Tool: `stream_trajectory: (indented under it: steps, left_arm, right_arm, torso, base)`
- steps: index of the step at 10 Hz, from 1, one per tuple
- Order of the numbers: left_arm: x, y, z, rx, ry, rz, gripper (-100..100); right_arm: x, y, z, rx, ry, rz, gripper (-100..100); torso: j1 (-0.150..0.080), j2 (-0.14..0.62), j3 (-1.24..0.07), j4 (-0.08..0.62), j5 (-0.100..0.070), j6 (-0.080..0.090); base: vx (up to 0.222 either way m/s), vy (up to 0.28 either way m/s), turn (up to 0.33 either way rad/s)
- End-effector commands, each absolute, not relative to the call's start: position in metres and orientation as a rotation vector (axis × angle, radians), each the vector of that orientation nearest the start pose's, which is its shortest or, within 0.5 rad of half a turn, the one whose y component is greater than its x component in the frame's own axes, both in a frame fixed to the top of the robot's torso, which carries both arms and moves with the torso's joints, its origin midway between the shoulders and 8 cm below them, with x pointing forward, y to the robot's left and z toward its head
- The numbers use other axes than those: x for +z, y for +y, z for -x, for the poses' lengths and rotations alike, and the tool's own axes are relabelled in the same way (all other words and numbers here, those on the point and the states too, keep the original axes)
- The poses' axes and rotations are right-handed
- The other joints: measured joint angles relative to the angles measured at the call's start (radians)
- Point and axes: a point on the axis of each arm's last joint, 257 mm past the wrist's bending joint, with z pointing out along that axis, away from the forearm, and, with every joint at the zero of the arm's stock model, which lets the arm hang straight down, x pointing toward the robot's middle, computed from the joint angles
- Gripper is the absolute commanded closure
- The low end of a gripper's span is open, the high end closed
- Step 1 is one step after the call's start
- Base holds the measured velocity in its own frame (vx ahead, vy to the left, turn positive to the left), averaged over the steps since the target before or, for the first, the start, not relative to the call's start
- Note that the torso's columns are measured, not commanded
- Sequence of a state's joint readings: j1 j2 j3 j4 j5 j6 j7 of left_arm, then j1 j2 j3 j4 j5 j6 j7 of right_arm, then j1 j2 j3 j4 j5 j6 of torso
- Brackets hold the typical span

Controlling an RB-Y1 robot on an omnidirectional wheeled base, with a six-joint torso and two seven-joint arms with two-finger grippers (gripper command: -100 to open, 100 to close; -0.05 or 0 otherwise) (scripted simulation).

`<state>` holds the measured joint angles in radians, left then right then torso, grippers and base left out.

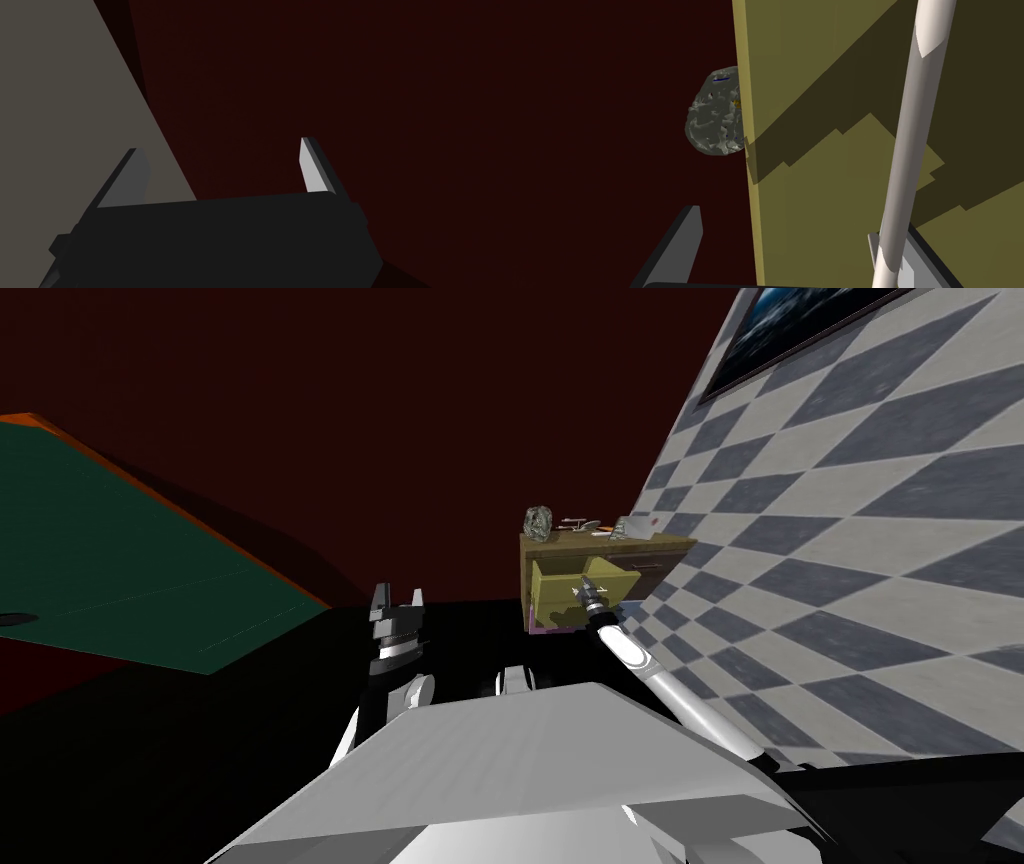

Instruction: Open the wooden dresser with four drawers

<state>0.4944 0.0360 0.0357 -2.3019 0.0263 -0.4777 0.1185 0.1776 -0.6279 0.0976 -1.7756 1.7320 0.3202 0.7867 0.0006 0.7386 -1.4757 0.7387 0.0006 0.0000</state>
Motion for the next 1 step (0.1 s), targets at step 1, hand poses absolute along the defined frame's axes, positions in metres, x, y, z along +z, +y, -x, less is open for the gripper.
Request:
stream_trajectory:
  steps: [1]
  left_arm:
    - [0.0329, 0.2892, -0.3417, -1.398, 0.589, 0.684, 0]
  right_arm:
    - [-0.1442, -0.3868, -0.4900, -1.330, 1.164, 1.022, 0]
  torso:
    - [0.000, 0.000, 0.000, 0.000, 0.000, 0.000]
  base:
    - [0.000, 0.000, 0.000]
